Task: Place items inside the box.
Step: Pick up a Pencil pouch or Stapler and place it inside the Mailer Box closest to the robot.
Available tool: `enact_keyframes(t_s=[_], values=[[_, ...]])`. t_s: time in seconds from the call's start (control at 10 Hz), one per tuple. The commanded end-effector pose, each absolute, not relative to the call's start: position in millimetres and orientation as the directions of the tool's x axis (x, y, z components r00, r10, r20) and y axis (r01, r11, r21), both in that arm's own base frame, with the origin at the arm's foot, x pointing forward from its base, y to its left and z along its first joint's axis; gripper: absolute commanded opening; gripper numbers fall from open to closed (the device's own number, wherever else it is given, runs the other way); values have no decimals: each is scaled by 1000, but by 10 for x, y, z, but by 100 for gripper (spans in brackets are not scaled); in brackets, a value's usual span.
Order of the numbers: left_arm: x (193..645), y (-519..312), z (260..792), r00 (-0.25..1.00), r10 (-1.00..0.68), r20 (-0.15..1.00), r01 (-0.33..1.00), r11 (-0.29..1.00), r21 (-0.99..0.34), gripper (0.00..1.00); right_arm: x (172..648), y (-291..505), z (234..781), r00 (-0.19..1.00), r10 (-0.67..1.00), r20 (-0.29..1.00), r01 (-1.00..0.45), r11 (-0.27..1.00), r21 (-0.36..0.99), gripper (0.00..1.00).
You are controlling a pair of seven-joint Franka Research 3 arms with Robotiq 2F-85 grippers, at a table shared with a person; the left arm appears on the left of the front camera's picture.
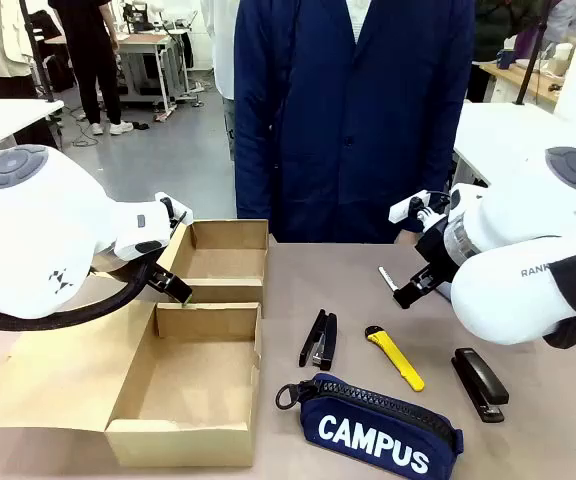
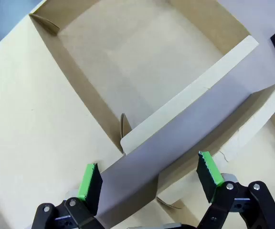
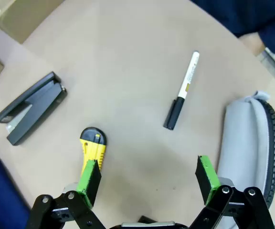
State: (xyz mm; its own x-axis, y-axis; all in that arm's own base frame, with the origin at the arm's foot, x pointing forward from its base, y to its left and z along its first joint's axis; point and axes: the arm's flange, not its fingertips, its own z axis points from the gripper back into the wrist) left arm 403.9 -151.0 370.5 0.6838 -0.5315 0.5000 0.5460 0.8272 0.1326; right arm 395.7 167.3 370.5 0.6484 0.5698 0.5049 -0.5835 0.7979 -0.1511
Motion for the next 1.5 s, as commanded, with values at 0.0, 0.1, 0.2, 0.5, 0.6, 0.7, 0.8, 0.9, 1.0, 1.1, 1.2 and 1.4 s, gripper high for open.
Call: enact_keyframes(t_s=[0.0, 0.1, 0.2, 0.5, 0.6, 0.7, 0.8, 0.9, 1.0, 1.1, 1.2, 1.4], values=[[4039, -1511, 3705, 684, -532, 500, 546, 827, 133, 100, 3957, 1673, 3705, 648, 570, 505, -583, 798, -151, 100], [4039, -1511, 3705, 684, -532, 500, 546, 827, 133, 100, 3957, 1673, 3705, 648, 570, 505, -583, 798, -151, 100], [4039, -1511, 3705, 684, -532, 500, 546, 827, 133, 100, 3957, 1673, 3705, 648, 570, 505, -583, 798, -151, 100], [4039, -1511, 3705, 684, -532, 500, 546, 827, 133, 100, 3957, 1673, 3705, 648, 570, 505, -583, 798, -151, 100], [4039, -1511, 3705, 684, -532, 500, 546, 827, 133, 100, 3957, 1673, 3705, 648, 570, 505, -583, 798, -151, 100], [4039, -1511, 3705, 684, -532, 500, 546, 827, 133, 100, 3957, 1673, 3705, 648, 570, 505, -583, 798, -151, 100], [4039, -1511, 3705, 684, -532, 500, 546, 827, 133, 100, 3957, 1673, 3705, 648, 570, 505, -583, 798, -151, 100], [4039, -1511, 3705, 684, -532, 500, 546, 827, 133, 100, 3957, 1673, 3705, 648, 570, 505, -583, 798, -151, 100], [4039, -1511, 3705, 684, -532, 500, 546, 827, 133, 100, 3957, 1673, 3705, 648, 570, 505, -583, 798, -151, 100], [4039, -1511, 3705, 684, -532, 500, 546, 827, 133, 100, 3957, 1673, 3705, 648, 570, 505, -583, 798, -151, 100], [4039, -1511, 3705, 684, -532, 500, 546, 827, 133, 100, 3957, 1673, 3705, 648, 570, 505, -583, 798, -151, 100], [4039, -1511, 3705, 684, -532, 500, 546, 827, 133, 100, 3957, 1673, 3705, 648, 570, 505, -583, 798, -151, 100]])
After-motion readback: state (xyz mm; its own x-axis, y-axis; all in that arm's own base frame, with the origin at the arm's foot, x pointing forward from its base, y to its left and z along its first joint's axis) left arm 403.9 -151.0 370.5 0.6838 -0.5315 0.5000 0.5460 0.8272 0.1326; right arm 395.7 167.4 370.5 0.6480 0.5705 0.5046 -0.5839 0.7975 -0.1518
